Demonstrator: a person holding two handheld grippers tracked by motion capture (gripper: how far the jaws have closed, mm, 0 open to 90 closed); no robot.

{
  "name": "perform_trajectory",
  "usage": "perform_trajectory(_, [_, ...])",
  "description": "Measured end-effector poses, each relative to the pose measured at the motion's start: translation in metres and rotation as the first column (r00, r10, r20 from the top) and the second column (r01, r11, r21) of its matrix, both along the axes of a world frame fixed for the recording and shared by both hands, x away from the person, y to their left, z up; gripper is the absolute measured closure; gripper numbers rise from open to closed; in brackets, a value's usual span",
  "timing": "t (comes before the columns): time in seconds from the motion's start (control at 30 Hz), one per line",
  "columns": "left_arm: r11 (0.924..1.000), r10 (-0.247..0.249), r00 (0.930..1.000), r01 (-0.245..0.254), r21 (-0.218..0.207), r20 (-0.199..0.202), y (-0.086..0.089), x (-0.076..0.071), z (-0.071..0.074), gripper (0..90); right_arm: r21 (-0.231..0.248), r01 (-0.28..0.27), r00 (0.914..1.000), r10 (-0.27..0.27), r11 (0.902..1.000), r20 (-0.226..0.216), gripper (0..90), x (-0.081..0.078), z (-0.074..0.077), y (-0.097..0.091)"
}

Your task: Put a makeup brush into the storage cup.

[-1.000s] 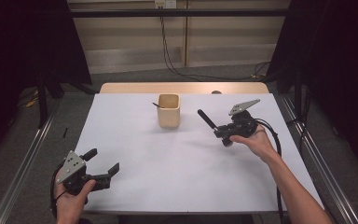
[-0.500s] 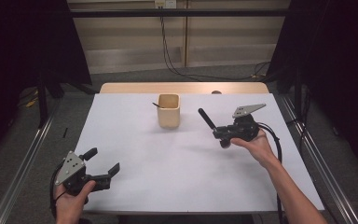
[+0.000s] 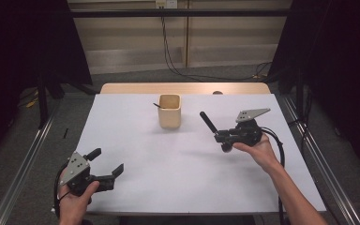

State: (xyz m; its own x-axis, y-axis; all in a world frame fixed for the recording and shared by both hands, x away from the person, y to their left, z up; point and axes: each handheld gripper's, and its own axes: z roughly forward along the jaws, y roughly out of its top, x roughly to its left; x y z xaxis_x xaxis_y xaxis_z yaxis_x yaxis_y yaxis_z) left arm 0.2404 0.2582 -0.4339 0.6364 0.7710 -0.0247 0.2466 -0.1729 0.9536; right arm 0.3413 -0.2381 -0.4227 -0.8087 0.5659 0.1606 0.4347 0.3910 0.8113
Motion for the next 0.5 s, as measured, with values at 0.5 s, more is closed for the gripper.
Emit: perform_trajectory(0.5, [1.0, -0.004, 1.0, 0.004, 0.006, -0.002, -0.008, 0.002, 0.001, 3.4, 0.011, -0.062, 0.998, 0.062, 0.998, 0.01, 72.7, -0.015, 0.007, 0.013])
